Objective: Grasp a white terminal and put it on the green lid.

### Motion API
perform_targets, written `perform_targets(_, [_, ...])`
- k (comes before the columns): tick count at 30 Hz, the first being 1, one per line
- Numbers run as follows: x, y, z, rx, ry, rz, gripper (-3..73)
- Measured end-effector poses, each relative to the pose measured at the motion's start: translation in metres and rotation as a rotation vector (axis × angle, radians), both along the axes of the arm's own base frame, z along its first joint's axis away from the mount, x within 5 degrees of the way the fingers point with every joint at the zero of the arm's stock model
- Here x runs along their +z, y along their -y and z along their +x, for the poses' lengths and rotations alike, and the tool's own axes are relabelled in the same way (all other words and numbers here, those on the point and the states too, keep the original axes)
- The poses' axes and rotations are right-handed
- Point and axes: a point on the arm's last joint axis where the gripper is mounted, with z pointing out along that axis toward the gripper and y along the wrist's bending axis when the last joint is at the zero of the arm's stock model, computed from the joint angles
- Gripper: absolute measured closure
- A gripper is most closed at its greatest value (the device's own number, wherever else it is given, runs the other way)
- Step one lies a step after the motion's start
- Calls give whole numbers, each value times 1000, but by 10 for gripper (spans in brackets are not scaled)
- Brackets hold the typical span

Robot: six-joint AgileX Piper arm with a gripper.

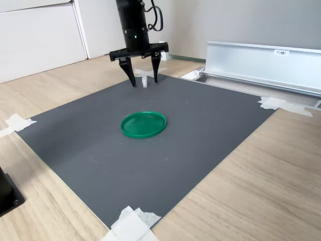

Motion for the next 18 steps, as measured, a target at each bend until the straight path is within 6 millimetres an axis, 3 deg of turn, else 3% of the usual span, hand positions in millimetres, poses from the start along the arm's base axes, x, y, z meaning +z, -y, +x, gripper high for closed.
perform_targets(7, [-3, 0, 0, 0, -7, -3, 72])
perform_targets(11, [-5, 0, 0, -1, -16, -5, 110])
perform_targets(15, [-6, -1, -1, -11, -30, 2, 211])
perform_targets(18, [-7, -1, -1, -16, -37, 5, 349])
